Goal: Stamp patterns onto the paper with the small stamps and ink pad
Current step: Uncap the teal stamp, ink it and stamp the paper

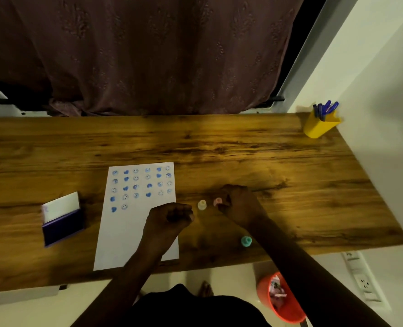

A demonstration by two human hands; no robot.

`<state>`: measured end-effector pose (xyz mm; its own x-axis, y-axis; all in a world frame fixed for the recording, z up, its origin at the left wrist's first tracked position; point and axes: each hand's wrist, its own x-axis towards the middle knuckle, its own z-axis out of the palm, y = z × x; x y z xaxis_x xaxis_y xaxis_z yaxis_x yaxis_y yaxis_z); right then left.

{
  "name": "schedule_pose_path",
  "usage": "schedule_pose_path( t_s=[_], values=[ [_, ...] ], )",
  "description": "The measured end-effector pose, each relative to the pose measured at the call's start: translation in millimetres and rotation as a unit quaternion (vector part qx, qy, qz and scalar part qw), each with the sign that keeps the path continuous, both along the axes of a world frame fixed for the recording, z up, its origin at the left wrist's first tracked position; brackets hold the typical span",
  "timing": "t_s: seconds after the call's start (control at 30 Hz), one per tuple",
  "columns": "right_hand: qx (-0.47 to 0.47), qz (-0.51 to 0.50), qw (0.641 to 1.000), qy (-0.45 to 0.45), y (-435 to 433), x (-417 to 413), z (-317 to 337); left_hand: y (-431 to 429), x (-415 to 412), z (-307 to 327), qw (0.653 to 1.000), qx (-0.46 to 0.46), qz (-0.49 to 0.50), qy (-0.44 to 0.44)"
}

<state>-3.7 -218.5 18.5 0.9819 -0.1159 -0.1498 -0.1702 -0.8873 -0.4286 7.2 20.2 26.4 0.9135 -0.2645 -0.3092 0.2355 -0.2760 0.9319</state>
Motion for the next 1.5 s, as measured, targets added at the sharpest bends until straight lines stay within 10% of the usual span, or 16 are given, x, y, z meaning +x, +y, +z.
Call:
schedule_pose_path(
  t_s=[0.63, 0.83, 1.0, 1.5],
  values=[
    [-0.045, -0.039, 0.995, 0.075, -18.8, -91.6, -4.3, -28.1, 1.0, -11.9, 0.996, 0.02, -0.088, 0.014],
    [0.167, -0.135, 0.976, 0.033, -2.4, -74.9, 19.6, -27.6, -4.0, -6.1, 0.992, 0.009, -0.116, 0.039],
    [0.442, -0.212, 0.868, 0.074, 18.6, -62.4, 33.8, -18.9, -5.6, 1.3, 0.99, -0.042, -0.135, 0.028],
    [0.42, -0.104, 0.9, 0.052, 84.5, -16.6, 44.7, 60.0, 7.1, 6.0, 0.985, -0.156, 0.029, 0.065]
  ],
)
